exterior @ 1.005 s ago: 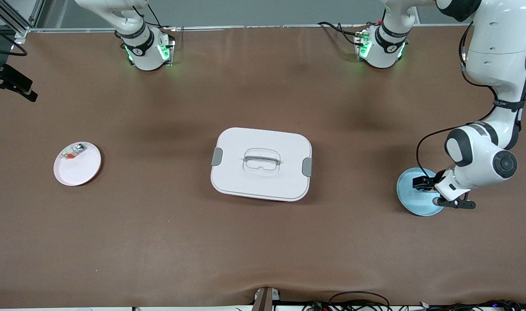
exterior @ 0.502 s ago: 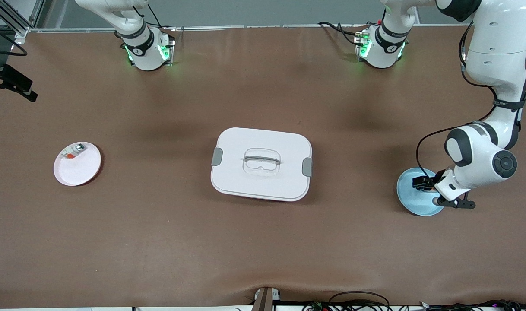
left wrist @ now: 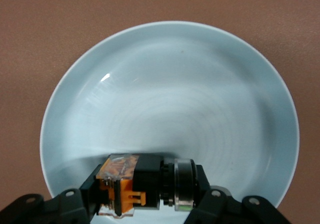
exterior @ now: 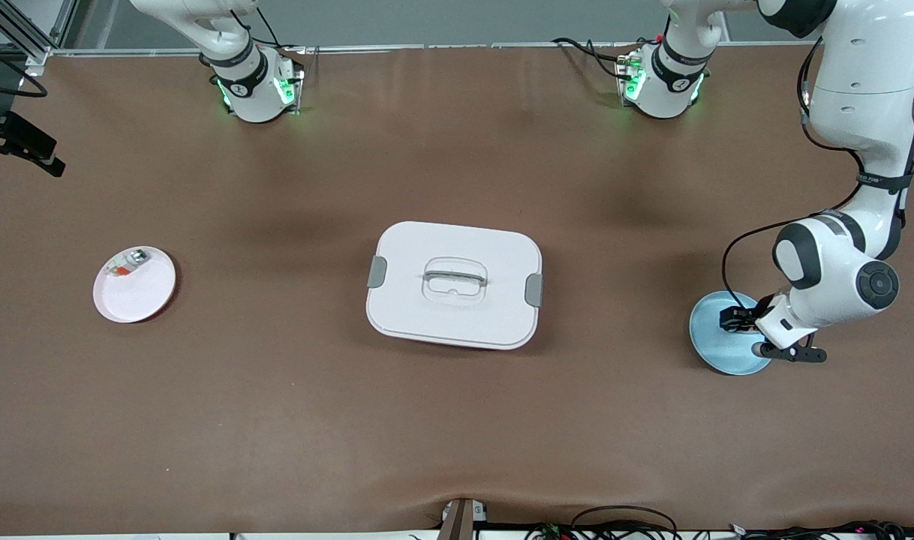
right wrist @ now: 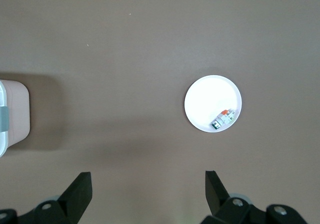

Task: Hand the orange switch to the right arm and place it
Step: 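Lift the switch with the left gripper toward the box center, then hold the switch with the left gripper while the right gripper approaches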

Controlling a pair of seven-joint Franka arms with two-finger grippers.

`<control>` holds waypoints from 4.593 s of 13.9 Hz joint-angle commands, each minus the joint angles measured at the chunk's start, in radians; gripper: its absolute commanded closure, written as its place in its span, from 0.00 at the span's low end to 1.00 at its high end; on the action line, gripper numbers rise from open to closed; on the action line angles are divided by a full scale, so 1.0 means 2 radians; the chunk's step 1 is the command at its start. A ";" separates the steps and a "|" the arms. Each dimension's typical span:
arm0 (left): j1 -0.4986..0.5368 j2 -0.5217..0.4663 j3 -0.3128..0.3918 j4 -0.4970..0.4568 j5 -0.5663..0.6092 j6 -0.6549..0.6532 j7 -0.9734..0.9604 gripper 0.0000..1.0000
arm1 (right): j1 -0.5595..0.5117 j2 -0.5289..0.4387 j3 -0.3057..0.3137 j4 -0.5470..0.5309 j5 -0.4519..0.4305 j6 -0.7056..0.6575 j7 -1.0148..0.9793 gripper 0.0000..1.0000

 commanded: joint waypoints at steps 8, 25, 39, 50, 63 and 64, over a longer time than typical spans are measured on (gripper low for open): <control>0.001 -0.032 -0.005 0.001 -0.012 -0.031 0.007 0.70 | -0.007 -0.004 0.001 0.005 -0.002 0.014 0.002 0.00; 0.000 -0.170 -0.087 0.126 -0.012 -0.346 -0.260 0.70 | -0.007 -0.001 0.002 0.012 -0.001 0.028 0.003 0.00; 0.000 -0.180 -0.276 0.207 -0.054 -0.359 -0.669 0.70 | -0.010 -0.001 0.003 0.016 -0.001 0.004 0.001 0.00; 0.000 -0.182 -0.407 0.214 -0.054 -0.264 -0.974 0.70 | 0.000 0.007 0.002 -0.006 0.064 -0.008 -0.002 0.00; -0.090 -0.116 -0.425 0.212 -0.046 -0.079 -1.210 0.70 | 0.124 0.000 0.005 -0.113 0.418 0.154 0.043 0.00; -0.091 -0.111 -0.425 0.213 -0.045 -0.069 -1.216 0.70 | 0.141 0.000 0.005 -0.121 0.430 0.177 0.044 0.00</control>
